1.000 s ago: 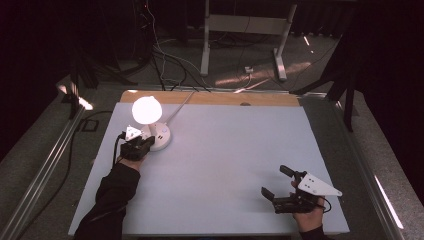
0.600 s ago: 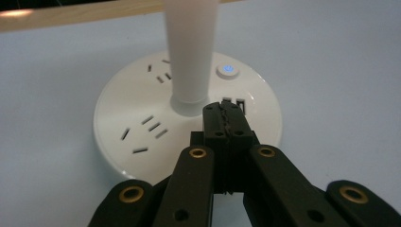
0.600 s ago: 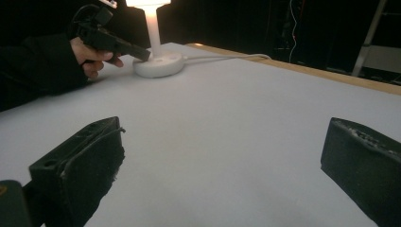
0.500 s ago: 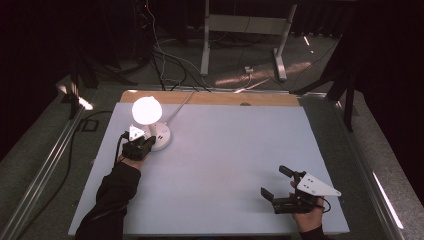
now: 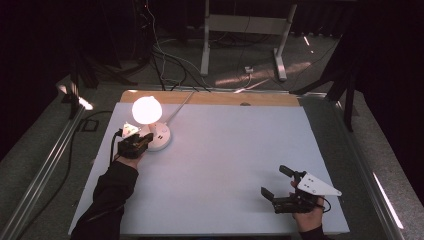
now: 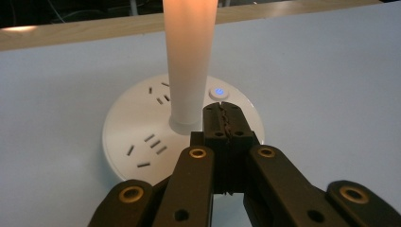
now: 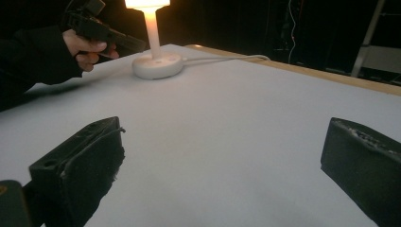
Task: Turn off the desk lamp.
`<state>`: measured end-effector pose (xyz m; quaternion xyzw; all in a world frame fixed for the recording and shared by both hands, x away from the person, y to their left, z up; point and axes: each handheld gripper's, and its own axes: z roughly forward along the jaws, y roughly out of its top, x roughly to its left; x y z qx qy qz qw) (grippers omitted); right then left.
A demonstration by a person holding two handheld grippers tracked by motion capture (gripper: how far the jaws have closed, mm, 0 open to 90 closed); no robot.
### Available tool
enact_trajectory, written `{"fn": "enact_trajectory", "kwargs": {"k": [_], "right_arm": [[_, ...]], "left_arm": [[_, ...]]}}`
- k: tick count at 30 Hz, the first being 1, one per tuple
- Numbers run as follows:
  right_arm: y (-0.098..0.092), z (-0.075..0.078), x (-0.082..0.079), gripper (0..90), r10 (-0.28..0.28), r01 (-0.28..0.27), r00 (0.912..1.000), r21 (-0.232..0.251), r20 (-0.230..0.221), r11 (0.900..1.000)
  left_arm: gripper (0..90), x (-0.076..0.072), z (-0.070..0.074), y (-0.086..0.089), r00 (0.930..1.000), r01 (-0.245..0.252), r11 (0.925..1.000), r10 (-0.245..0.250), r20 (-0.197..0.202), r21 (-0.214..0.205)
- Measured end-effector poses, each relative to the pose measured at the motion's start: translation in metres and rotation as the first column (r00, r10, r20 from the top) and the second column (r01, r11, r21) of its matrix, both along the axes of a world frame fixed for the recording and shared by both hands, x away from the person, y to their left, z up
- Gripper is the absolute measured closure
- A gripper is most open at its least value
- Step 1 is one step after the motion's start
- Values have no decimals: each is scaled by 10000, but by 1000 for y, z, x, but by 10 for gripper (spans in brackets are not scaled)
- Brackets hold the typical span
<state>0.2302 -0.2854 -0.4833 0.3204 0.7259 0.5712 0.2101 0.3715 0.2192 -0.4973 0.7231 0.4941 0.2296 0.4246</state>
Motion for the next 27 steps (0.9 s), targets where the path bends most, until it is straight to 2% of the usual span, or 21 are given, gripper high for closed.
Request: {"fn": "enact_trajectory", "kwargs": {"k": [7,20,21,22,25,26,27], "right_arm": [[0,0,0,0,-8,8,10000,8,-22,10000],[0,-1,0,0,-12,12,10000,-34,-18,10000],[0,-1,0,0,-2,2,10000,-40,-22,10000],[1,-1,0,0,0,0,10000,-49,-22,10000],[1,-1,0,0,-2,2,10000,-63,-5,10000],[1,-1,0,0,4,-4,10000,-62,14,10000],[1,-1,0,0,4,-4,10000,-62,14,10000]], "left_arm": [[900,2,-11,-2,9998,24,9999,-22,-216,108],[900,4,-16,-3,9996,49,9998,-43,-281,215],[900,3,-16,-4,9997,105,9993,-96,-238,352],[900,4,-17,-2,9995,-195,9986,206,-225,486],[900,3,-18,0,9997,-118,9992,127,-221,374],[900,3,-17,-2,9998,-49,9981,61,-187,617],[900,3,-17,-2,9998,-49,9981,61,-187,617]]}}
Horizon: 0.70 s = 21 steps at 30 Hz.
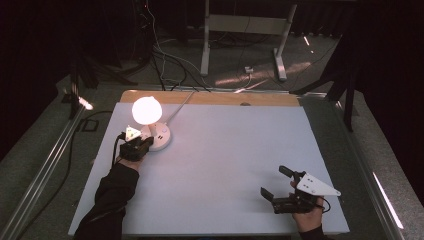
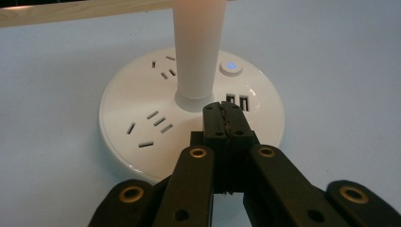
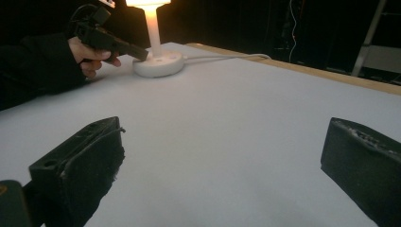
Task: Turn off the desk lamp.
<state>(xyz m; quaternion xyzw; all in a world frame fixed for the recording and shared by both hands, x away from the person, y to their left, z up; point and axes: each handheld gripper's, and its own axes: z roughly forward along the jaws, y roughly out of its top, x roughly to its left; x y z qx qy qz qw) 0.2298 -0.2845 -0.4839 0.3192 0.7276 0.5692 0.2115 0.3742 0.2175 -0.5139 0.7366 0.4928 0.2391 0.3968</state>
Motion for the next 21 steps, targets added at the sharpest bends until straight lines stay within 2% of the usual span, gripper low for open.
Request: {"fn": "enact_trajectory", "kwargs": {"k": [3,4,7,9,11,13,17,21], "right_arm": [[0,0,1,0,-14,14,10000,33,-47,10000],[-1,0,1,0,-20,21,10000,48,-51,10000],[-1,-1,1,0,-41,41,10000,42,-82,10000],[0,0,1,0,-39,39,10000,37,-44,10000],[-1,0,1,0,-29,29,10000,56,-12,10000],[-1,0,1,0,-30,30,10000,51,-17,10000],[-1,0,1,0,-37,37,10000,64,-42,10000],[-1,0,1,0,-29,29,10000,57,-34,10000]], "left_arm": [[900,-1,1,0,10000,71,9999,-70,69,-94],[900,-1,6,1,9998,78,9991,-71,177,-419],[900,-1,13,0,9997,116,9989,-106,226,-446],[900,-1,13,-1,9996,147,9994,-141,225,-303],[900,0,10,-3,9999,141,9997,-139,63,-193],[900,0,8,-3,9999,158,9994,-158,18,-295],[900,0,1,-3,9999,127,9997,-129,-82,-214],[900,1,2,-3,9998,185,9997,-186,-82,-135]]}}
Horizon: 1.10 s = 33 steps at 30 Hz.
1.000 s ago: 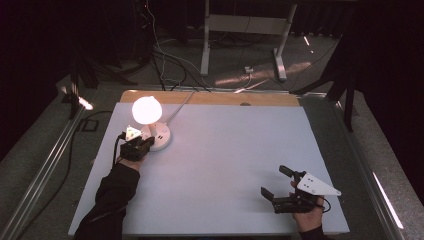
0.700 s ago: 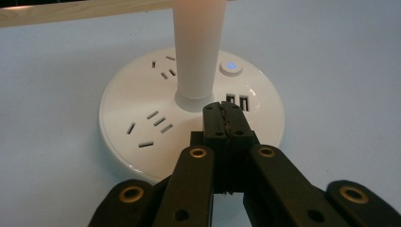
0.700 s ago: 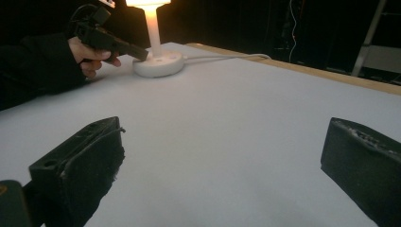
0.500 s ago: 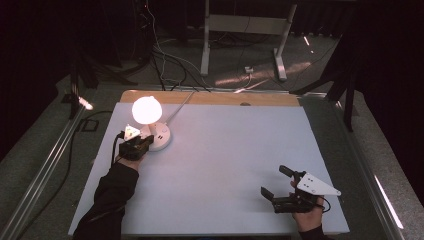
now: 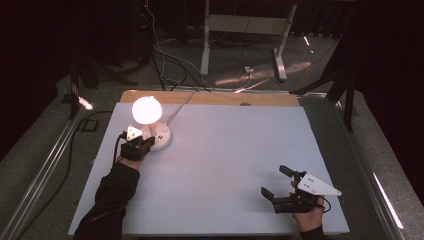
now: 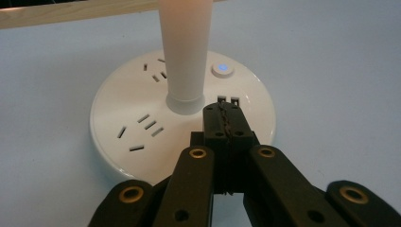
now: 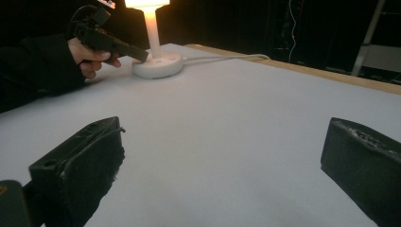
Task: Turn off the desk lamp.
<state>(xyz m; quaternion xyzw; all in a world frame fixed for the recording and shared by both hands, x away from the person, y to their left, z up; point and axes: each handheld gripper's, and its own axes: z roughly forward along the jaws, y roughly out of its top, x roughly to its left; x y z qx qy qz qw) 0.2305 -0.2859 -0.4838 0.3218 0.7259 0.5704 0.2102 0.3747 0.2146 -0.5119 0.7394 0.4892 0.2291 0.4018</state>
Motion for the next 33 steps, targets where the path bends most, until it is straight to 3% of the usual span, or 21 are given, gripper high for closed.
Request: {"fn": "enact_trajectory", "kwargs": {"k": [3,6,11,22,33], "right_arm": [[0,0,0,0,-4,4,10000,-14,-24,10000],[2,0,0,0,27,-27,10000,-76,4,10000],[0,0,0,0,-8,8,10000,-9,18,10000],[0,0,0,0,-3,3,10000,10,-5,10000],[0,0,0,0,-3,3,10000,23,-19,10000]], "left_arm": [[900,-1,0,-3,9999,127,9998,-127,31,179],[900,0,0,-3,10000,-84,9995,84,28,288],[900,-2,2,5,9998,-86,9993,92,170,-357],[900,-3,23,4,9992,-16,9993,31,389,-386],[900,-2,10,5,9999,-85,9987,90,87,-498]]}}
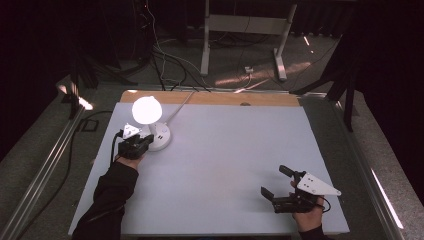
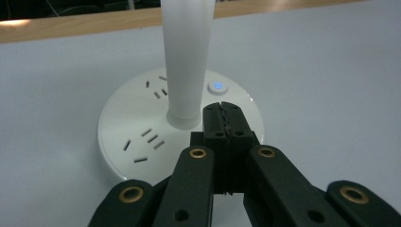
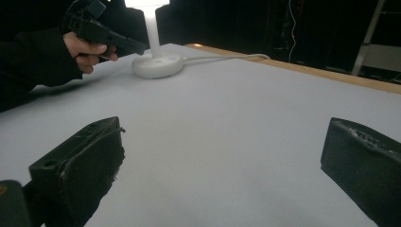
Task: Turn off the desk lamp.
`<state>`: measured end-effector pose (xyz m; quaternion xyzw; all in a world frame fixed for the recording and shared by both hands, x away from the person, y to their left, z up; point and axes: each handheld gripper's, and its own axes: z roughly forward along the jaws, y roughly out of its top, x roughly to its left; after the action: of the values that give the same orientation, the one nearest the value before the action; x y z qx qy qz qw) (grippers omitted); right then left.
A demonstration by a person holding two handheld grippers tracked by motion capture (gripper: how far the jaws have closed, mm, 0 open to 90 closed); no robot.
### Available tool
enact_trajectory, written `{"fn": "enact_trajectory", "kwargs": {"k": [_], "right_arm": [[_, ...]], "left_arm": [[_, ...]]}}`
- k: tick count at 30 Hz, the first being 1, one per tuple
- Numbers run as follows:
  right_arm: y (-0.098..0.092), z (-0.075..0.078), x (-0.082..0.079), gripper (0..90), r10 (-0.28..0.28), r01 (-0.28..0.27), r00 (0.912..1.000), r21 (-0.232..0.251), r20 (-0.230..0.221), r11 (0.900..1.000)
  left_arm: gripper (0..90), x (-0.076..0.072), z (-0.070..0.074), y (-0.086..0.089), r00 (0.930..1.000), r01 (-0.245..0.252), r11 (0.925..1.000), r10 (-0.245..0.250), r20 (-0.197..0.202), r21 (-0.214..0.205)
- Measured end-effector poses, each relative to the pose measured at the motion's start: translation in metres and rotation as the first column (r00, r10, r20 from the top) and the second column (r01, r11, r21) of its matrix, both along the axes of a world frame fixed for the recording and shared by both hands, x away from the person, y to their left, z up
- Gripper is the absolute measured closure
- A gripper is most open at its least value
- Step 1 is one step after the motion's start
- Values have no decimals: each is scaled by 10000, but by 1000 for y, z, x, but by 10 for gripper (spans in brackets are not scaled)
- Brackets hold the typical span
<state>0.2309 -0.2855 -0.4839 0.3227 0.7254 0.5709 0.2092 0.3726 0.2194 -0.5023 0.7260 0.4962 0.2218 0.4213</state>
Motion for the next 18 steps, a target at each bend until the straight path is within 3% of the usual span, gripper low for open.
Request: {"fn": "enact_trajectory", "kwargs": {"k": [12,18], "right_arm": [[0,0,0,0,5,-5,10000,-29,-21,10000],[1,-1,0,0,16,-16,10000,-66,-7,10000]], "left_arm": [[900,2,-11,-1,9998,78,10000,-77,-201,55],[900,1,-10,-5,9999,64,9988,-58,-121,484]]}}
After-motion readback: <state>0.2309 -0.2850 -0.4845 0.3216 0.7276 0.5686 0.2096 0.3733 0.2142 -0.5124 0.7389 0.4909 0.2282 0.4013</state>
